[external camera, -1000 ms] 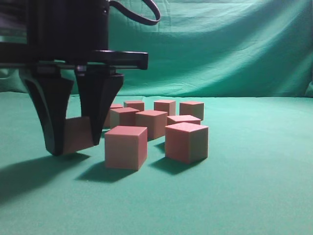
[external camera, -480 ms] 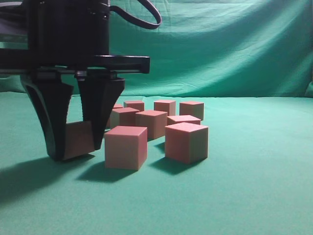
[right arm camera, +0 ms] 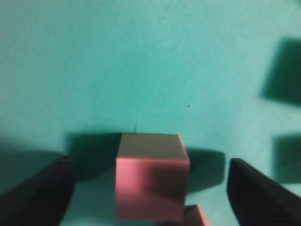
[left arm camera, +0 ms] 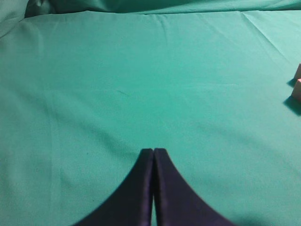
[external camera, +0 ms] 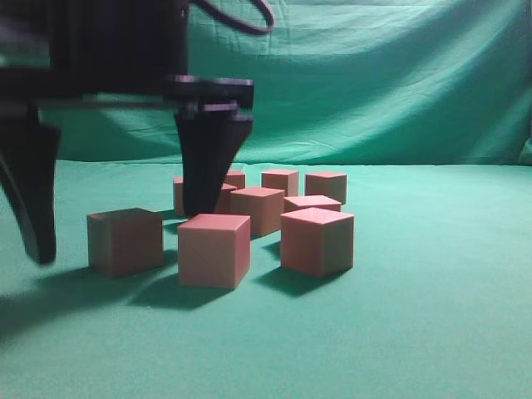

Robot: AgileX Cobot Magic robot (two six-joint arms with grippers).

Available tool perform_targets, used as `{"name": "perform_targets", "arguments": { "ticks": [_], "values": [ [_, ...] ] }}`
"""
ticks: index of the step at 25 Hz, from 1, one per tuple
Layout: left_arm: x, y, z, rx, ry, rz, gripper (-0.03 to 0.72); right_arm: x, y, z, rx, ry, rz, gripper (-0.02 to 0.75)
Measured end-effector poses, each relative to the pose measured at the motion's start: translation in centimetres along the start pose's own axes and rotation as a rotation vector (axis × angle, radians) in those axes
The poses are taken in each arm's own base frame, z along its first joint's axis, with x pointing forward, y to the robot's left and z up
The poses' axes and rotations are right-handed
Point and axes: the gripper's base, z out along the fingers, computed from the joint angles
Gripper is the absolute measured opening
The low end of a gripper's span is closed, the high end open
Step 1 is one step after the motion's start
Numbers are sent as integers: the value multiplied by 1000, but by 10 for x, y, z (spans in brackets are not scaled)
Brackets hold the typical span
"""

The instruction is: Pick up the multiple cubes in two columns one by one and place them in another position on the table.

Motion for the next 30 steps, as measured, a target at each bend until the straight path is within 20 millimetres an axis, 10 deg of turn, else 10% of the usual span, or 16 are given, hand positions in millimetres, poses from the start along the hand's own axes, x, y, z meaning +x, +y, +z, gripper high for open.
{"name": "perform_targets", "arguments": {
  "ticks": [5, 15, 30],
  "values": [
    [0, 0, 0, 0, 0, 0, 0, -6, -6, -53, 31, -124, -17, 643],
    [0, 0, 0, 0, 0, 0, 0, 10, -20, -235, 7, -518, 29, 0],
    [0, 0, 0, 0, 0, 0, 0, 132, -30, -381, -196, -864, -15, 0]
  ]
}}
